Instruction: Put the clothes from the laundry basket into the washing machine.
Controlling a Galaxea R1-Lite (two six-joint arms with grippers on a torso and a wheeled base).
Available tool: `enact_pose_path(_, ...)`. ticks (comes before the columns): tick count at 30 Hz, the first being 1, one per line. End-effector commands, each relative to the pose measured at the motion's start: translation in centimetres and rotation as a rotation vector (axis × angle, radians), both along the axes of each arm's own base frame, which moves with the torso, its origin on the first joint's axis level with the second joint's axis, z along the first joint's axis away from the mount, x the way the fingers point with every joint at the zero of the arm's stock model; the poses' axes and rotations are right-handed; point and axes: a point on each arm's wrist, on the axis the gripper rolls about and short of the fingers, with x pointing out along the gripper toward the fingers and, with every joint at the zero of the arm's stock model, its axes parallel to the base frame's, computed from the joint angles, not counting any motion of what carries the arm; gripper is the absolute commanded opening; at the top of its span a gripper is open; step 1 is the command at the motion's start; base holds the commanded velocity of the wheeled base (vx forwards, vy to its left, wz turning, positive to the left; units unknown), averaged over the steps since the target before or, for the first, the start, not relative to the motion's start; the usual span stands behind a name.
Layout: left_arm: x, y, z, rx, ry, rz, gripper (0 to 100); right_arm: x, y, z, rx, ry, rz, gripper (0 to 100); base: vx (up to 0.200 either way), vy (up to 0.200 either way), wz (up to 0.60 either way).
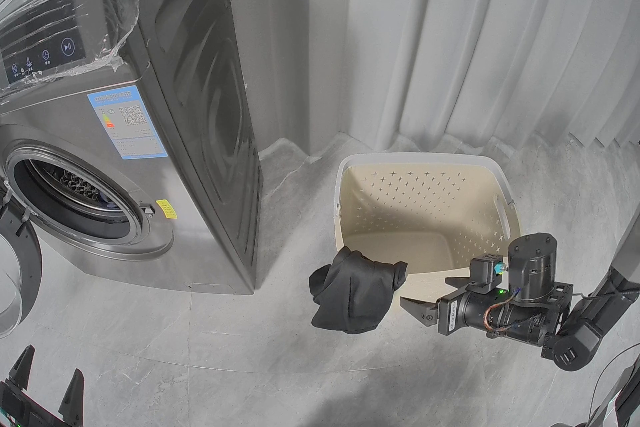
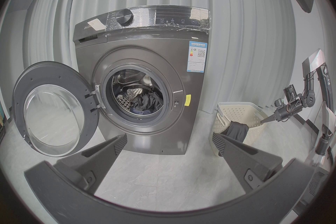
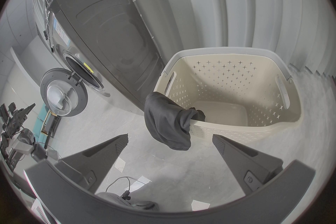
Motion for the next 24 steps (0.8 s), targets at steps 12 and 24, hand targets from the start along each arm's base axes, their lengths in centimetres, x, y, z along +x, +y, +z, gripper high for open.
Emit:
enact_pose_path(12,0.1,0.0,-0.5,-0.002,0.008,-0.001,100,2.2,2.7,-3.1,-0.040,0.044,0.038,100,0.000,0.000,0.00)
enact_pose_path(24,0.1,0.0,-0.5,-0.002,0.008,-0.002,100,4.5,3.8,-5.6,-0.037,0.028,0.031,100,0.000,0.000,0.00)
